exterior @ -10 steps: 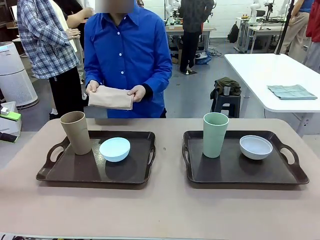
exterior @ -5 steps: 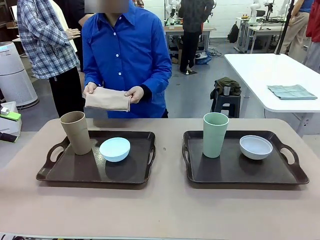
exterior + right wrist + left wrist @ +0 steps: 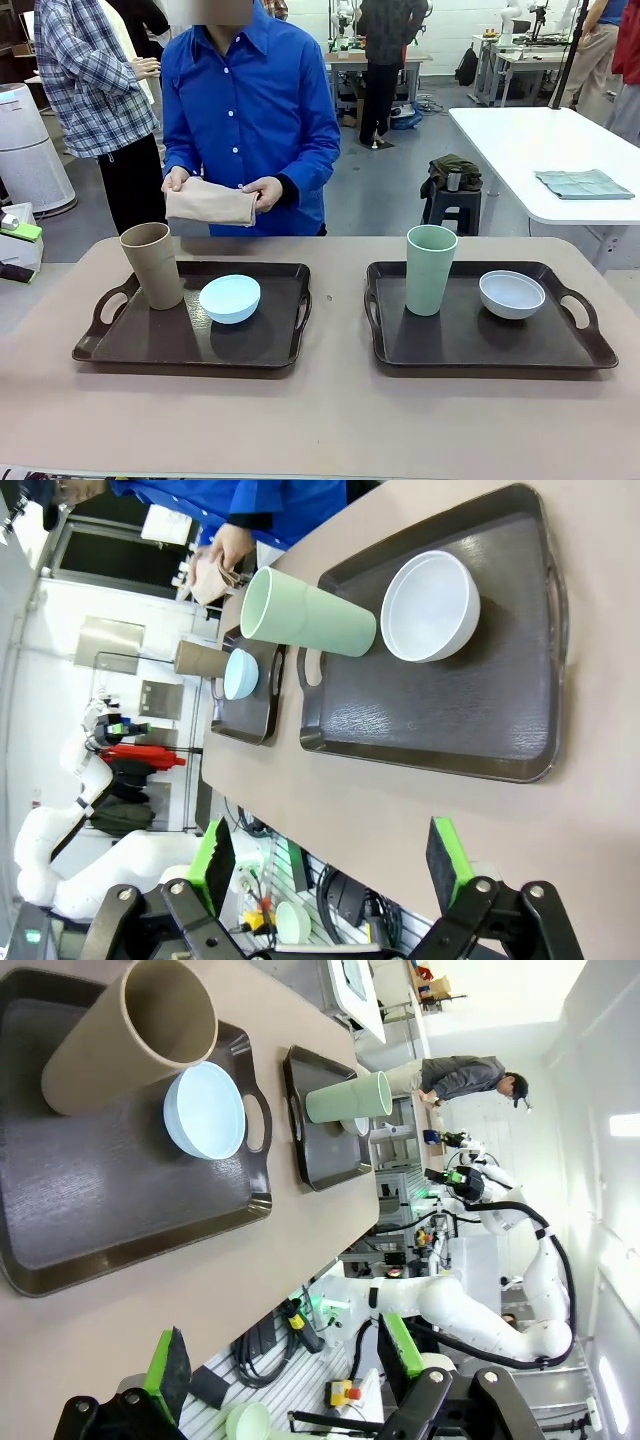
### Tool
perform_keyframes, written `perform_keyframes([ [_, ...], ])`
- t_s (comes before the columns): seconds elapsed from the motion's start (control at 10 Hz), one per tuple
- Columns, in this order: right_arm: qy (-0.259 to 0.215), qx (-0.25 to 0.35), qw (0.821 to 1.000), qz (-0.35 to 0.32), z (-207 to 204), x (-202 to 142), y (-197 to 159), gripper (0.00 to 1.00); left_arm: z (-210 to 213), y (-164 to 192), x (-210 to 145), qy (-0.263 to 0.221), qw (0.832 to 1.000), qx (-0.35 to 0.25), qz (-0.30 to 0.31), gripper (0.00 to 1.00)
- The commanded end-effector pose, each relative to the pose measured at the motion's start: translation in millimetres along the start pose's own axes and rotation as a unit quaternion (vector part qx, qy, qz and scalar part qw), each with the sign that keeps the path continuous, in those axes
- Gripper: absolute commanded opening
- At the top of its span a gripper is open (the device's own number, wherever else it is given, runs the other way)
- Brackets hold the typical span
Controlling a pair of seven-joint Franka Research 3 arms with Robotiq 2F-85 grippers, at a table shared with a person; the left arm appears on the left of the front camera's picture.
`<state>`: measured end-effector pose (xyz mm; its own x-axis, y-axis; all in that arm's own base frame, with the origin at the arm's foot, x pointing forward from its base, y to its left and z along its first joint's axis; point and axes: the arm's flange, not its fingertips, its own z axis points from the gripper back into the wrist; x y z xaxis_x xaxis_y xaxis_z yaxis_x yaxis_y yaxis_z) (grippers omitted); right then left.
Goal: Set up a tray with a mat and arrange the tableware.
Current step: Pick up the Picnic Bowl and Reusable plastic cup from the Handle tray in front of the human's position and hold them in the air.
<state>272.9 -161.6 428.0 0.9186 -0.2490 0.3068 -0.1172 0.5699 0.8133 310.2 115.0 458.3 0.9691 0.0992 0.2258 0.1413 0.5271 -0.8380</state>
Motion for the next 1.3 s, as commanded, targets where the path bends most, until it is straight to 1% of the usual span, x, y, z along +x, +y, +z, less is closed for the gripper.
perform_keyframes([
  [0.0, -0.016, -0.021, 0.999, 0.019, 1, 8, 28, 1.00, 10, -13, 1, -0.056, 0.990, 0.054, -0.115, 1.00],
  [0.1, -0.016, -0.037, 0.998, 0.040, -7, 12, 55, 1.00, 16, -23, 5, -0.063, 0.974, 0.076, -0.202, 1.00],
  [0.2, -0.003, -0.058, 0.996, 0.071, -21, 15, 88, 1.00, 21, -31, 13, -0.066, 0.960, 0.098, -0.256, 1.00],
  [0.3, 0.011, -0.085, 0.991, 0.098, -42, 20, 124, 1.00, 26, -40, 21, -0.045, 0.948, 0.103, -0.299, 1.00],
  [0.4, 0.022, -0.106, 0.987, 0.117, -62, 24, 152, 1.00, 28, -44, 30, -0.026, 0.937, 0.104, -0.331, 1.00],
  [0.6, 0.042, -0.139, 0.975, 0.167, -104, 29, 219, 1.00, 35, -44, 49, -0.005, 0.918, 0.117, -0.380, 1.00],
  [0.7, 0.042, -0.166, 0.966, 0.196, -129, 28, 256, 1.00, 35, -39, 60, 0.006, 0.903, 0.145, -0.405, 1.00],
  [0.8, 0.048, -0.199, 0.957, 0.207, -158, 24, 298, 1.00, 32, -35, 71, 0.021, 0.883, 0.185, -0.430, 1.00],
  [0.9, 0.058, -0.222, 0.950, 0.210, -181, 19, 330, 1.00, 24, -30, 75, 0.031, 0.865, 0.223, -0.449, 1.00],
  [1.0, 0.069, -0.245, 0.946, 0.201, -204, 13, 356, 1.00, 16, -26, 76, 0.042, 0.841, 0.264, -0.469, 1.00],
  [1.1, 0.071, -0.273, 0.940, 0.189, -228, 9, 371, 1.00, 9, -23, 75, 0.057, 0.826, 0.283, -0.484, 1.00],
  [1.2, 0.069, -0.297, 0.937, 0.172, -252, 10, 379, 1.00, -1, -20, 79, 0.082, 0.812, 0.294, -0.497, 1.00],
])
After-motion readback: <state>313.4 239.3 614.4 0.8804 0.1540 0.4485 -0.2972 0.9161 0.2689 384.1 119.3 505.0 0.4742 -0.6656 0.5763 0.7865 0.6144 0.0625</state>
